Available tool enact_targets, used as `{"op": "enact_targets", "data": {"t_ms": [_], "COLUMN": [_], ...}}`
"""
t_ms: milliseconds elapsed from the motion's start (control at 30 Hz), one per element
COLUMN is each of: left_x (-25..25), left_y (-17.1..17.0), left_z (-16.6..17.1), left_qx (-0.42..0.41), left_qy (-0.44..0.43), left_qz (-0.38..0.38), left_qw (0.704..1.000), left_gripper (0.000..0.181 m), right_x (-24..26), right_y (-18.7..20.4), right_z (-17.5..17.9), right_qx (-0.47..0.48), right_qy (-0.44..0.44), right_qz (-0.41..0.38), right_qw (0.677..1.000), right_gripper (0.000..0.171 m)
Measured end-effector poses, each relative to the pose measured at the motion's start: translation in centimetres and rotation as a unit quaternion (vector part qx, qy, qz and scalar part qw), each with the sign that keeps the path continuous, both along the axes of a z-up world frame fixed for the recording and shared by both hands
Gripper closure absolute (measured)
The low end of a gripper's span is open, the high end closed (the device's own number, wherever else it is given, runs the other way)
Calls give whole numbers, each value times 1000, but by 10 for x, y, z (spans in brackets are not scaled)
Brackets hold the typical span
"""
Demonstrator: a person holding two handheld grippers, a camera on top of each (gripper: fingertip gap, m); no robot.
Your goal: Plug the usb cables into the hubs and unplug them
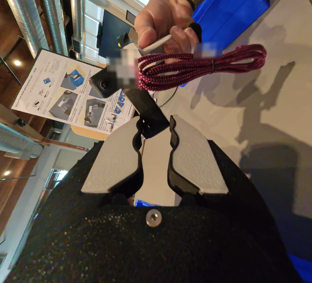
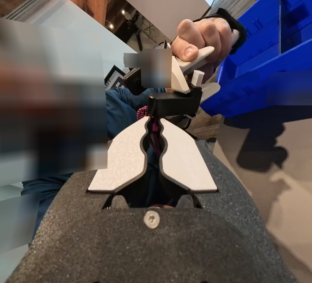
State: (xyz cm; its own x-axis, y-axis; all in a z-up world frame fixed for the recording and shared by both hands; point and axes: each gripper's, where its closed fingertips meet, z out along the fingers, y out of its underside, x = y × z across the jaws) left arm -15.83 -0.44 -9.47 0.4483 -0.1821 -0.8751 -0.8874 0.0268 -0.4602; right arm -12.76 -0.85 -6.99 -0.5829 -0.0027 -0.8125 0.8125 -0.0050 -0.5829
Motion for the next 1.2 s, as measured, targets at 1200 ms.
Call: {"op": "enact_targets", "data": {"t_ms": [1200], "left_x": [-23], "left_y": [17], "left_z": [5], "left_qx": [18], "left_qy": [-55], "left_qz": [67], "left_qw": [996], "left_gripper": [152], "right_x": [-18], "right_y": [18], "right_z": [7], "right_qx": [-65], "right_qy": [-17], "right_qz": [-48], "right_qw": [997], "right_gripper": [156]}}
